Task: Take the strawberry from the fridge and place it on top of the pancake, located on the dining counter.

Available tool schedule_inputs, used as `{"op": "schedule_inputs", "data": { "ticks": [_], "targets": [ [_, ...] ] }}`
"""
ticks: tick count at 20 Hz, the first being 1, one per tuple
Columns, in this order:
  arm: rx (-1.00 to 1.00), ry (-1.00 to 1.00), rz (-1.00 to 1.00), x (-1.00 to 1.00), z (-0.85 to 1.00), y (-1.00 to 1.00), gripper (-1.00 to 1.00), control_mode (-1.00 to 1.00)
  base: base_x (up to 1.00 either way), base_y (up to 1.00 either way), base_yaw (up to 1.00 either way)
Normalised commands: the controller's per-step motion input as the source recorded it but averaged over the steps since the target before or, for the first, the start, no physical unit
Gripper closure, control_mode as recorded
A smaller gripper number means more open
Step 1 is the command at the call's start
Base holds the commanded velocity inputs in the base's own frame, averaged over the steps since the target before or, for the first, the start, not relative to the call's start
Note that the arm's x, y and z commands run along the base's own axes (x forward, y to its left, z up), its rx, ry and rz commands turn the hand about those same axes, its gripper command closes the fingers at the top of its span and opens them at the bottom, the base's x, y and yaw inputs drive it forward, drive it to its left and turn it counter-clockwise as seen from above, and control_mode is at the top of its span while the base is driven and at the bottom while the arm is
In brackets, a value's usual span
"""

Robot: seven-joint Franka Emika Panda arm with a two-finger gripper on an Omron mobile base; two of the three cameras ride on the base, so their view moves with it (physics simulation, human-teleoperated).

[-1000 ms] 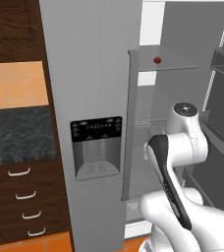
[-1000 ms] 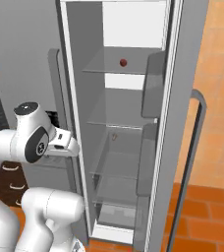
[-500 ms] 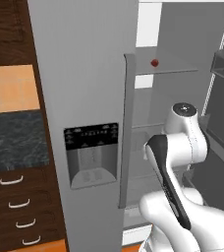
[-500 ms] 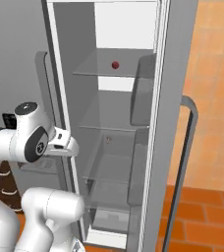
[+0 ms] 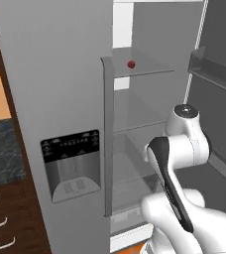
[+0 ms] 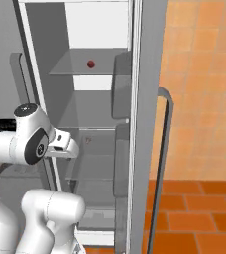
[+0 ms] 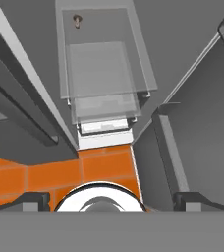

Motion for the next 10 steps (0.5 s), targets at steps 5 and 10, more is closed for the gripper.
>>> {"op": "schedule_inputs", "data": {
  "ticks": [5,10],
  "targets": [
    [0.0,0.0,0.0,0.0,0.0,0.0,-1.0,1.0,0.38,-0.06,-0.22],
    [0.0,0.0,0.0,0.0,0.0,0.0,-1.0,1.0,0.54,0.0,-0.03]
  ]
}}
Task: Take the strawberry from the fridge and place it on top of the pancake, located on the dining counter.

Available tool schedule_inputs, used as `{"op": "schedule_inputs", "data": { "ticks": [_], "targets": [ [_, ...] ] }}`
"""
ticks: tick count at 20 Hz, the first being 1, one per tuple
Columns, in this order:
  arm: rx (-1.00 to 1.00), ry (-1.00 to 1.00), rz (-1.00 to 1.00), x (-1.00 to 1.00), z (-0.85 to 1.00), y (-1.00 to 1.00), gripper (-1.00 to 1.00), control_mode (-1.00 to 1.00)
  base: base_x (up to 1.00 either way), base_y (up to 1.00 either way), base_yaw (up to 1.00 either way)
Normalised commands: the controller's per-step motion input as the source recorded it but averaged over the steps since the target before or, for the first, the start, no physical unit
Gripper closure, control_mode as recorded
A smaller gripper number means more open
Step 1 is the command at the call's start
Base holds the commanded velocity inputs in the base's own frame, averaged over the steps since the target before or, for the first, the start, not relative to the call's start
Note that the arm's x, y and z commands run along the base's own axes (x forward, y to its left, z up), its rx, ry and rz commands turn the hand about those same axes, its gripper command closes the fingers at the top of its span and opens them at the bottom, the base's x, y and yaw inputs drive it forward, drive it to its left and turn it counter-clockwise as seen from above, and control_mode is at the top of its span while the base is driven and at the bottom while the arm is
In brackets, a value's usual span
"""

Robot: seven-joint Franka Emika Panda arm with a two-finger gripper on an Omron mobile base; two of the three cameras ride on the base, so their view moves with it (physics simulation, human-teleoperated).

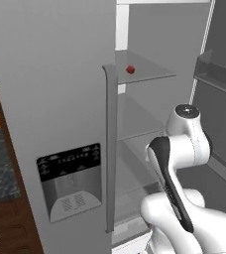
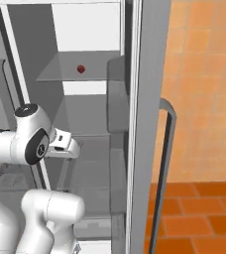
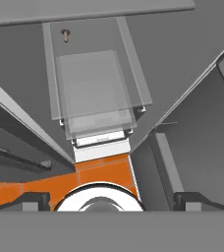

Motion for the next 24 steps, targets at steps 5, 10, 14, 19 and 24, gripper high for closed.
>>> {"op": "schedule_inputs", "data": {
  "ticks": [5,10,14,19,24],
  "targets": [
    [0.0,0.0,0.0,0.0,0.0,0.0,-1.0,1.0,0.39,-0.07,0.06],
    [0.0,0.0,0.0,0.0,0.0,0.0,-1.0,1.0,0.35,-0.15,0.12],
    [0.0,0.0,0.0,0.0,0.0,0.0,-1.0,1.0,0.32,-0.09,0.14],
    [0.0,0.0,0.0,0.0,0.0,0.0,-1.0,1.0,0.16,-0.37,0.11],
    [0.0,0.0,0.0,0.0,0.0,0.0,-1.0,1.0,0.21,-0.22,0.05]
  ]
}}
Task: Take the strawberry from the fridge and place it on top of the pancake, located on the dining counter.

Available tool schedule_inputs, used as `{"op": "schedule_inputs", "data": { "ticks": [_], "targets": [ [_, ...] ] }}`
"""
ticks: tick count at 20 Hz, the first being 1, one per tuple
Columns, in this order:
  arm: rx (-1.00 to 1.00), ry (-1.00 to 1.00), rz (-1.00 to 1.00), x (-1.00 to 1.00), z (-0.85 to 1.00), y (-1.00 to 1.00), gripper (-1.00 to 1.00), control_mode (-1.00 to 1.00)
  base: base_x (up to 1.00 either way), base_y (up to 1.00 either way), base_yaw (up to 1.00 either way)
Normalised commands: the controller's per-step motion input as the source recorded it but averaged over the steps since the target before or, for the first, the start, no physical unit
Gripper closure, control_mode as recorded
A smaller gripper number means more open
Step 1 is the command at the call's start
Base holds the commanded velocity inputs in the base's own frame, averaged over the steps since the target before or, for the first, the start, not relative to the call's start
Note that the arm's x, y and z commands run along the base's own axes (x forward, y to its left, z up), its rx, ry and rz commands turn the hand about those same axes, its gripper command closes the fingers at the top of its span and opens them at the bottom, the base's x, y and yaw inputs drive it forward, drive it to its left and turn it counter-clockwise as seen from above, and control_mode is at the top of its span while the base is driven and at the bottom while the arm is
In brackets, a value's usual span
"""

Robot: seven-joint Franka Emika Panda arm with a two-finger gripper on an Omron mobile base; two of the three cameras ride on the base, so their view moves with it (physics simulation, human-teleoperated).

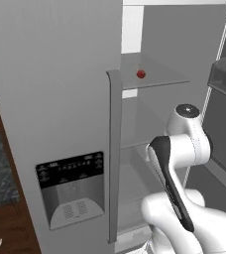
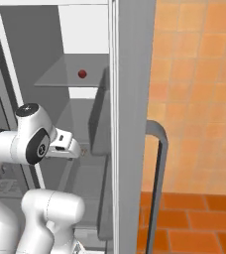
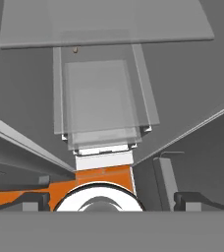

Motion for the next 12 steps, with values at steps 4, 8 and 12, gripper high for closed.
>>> {"op": "schedule_inputs", "data": {
  "ticks": [4,8,12],
  "targets": [
    [0.0,0.0,0.0,0.0,0.0,0.0,-1.0,1.0,0.33,0.0,0.05],
    [0.0,0.0,0.0,0.0,0.0,0.0,-1.0,1.0,0.39,-0.17,0.01],
    [0.0,0.0,0.0,0.0,0.0,0.0,-1.0,1.0,0.21,-0.22,0.0]
  ]
}}
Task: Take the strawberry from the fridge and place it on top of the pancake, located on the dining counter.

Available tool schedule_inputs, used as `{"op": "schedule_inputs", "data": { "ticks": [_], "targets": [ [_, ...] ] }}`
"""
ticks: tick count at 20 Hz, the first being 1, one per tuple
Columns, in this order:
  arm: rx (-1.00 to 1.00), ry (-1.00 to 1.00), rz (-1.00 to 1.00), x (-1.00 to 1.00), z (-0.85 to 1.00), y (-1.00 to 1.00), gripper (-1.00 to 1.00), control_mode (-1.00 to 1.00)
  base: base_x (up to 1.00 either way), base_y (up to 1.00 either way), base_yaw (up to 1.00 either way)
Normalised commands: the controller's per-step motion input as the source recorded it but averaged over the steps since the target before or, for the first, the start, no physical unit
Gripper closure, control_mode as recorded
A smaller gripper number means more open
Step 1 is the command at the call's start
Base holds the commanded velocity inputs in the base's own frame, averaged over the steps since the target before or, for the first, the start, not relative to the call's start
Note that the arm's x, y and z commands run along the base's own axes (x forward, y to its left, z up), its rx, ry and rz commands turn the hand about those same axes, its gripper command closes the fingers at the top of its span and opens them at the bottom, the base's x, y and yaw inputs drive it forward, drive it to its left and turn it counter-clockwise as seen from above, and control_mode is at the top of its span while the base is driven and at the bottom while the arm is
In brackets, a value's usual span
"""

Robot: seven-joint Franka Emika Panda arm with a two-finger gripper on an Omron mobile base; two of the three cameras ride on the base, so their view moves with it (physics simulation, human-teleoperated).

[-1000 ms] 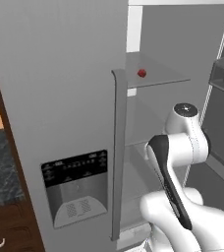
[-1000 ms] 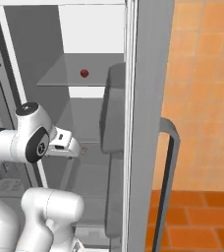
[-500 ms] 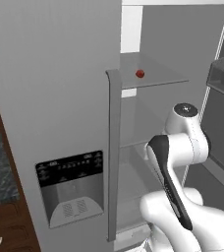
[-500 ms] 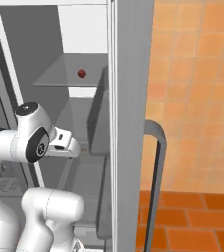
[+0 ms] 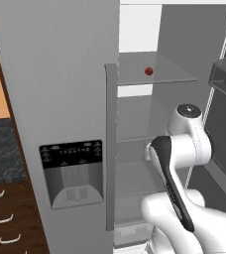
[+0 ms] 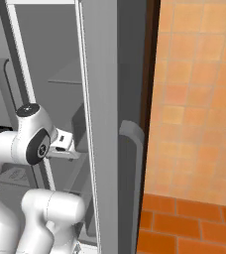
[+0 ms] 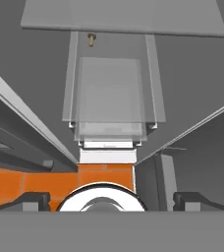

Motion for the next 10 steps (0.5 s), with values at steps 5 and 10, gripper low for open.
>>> {"op": "schedule_inputs", "data": {
  "ticks": [5,10],
  "targets": [
    [0.0,0.0,0.0,0.0,0.0,0.0,-1.0,1.0,0.11,-0.19,-0.02],
    [0.0,0.0,0.0,0.0,0.0,0.0,-1.0,1.0,0.11,0.0,-0.04]
  ]
}}
